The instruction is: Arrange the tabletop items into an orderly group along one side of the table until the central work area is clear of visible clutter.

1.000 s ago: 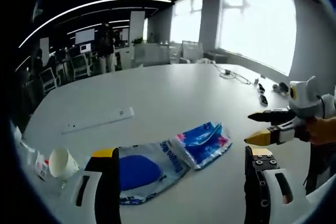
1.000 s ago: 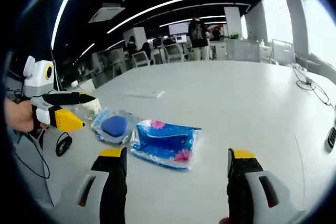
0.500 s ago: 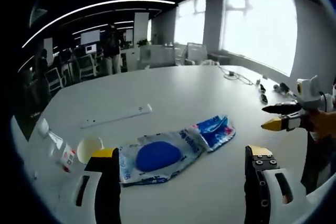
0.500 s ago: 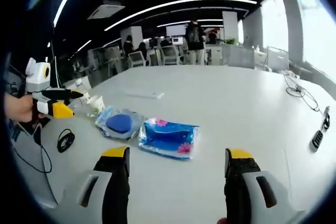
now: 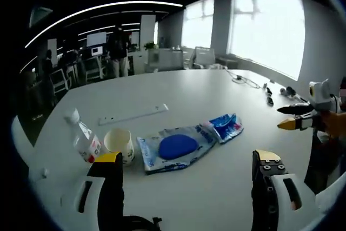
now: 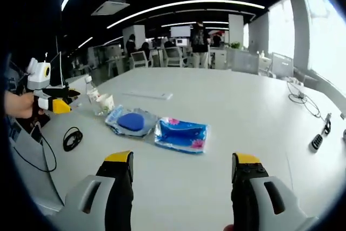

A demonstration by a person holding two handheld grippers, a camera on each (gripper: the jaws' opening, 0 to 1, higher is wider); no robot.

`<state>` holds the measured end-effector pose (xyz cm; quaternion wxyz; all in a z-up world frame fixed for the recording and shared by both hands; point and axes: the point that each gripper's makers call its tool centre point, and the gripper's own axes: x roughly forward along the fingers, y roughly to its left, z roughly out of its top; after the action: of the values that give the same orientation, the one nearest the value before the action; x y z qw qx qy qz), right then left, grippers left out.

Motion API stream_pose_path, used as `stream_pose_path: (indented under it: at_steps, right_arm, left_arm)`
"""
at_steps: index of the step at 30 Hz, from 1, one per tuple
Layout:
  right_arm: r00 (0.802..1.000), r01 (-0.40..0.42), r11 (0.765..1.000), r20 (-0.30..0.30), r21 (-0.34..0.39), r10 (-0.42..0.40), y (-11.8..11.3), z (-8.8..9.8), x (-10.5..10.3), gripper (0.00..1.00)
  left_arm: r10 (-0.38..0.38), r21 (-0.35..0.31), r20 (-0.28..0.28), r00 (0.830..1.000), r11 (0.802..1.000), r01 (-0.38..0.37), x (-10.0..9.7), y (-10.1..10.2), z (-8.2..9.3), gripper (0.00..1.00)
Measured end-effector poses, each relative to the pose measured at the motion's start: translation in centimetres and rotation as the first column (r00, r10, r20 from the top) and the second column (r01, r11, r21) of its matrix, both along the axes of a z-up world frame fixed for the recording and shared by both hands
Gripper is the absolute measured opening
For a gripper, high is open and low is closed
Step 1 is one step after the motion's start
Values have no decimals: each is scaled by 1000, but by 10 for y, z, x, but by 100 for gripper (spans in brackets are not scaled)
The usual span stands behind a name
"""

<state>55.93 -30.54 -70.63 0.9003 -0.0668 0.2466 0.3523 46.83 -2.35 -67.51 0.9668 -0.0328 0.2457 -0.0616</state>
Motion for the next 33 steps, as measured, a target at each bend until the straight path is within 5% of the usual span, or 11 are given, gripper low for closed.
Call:
stream_pose_path:
  at_steps: [15, 33]
  right_arm:
    - [1000, -14, 1000, -17, -27, 14, 8, -13, -28, 72]
    - [992, -126, 992, -29, -23, 125, 78, -23, -42, 71]
  left_arm:
    - [70, 9, -37, 997, 998, -70, -52, 50, -13, 95]
    - [150, 1, -58, 987, 989, -150, -90, 101, -26, 92]
